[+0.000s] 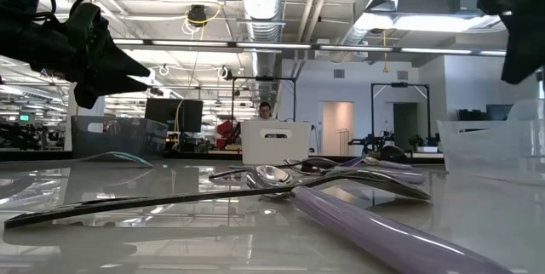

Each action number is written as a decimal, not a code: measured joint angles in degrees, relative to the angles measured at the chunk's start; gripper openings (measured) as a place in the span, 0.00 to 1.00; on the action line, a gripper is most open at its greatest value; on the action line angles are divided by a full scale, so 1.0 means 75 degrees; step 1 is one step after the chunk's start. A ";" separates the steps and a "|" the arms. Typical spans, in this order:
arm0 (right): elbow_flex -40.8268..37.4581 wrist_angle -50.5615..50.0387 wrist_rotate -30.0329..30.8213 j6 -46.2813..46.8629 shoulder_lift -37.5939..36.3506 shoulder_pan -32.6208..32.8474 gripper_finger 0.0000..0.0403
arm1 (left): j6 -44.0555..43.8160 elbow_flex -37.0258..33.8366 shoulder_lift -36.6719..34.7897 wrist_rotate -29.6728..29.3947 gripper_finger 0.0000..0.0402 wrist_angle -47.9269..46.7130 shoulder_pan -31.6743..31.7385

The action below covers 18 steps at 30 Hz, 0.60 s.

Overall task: Sort silverware by color (type)
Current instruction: Put the blue spoon into the transparent bin

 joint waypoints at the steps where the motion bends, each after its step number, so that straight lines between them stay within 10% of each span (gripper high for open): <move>1: 0.0122 0.0046 0.0000 -0.0071 0.0000 -0.0060 0.25 | 0.0000 0.0000 0.0001 0.0000 0.42 0.0002 0.0000; 18: 0.0365 0.5473 -0.0760 -0.3727 0.0921 -0.0925 0.25 | 0.0150 0.0003 0.0001 0.0013 0.42 -0.0246 0.0000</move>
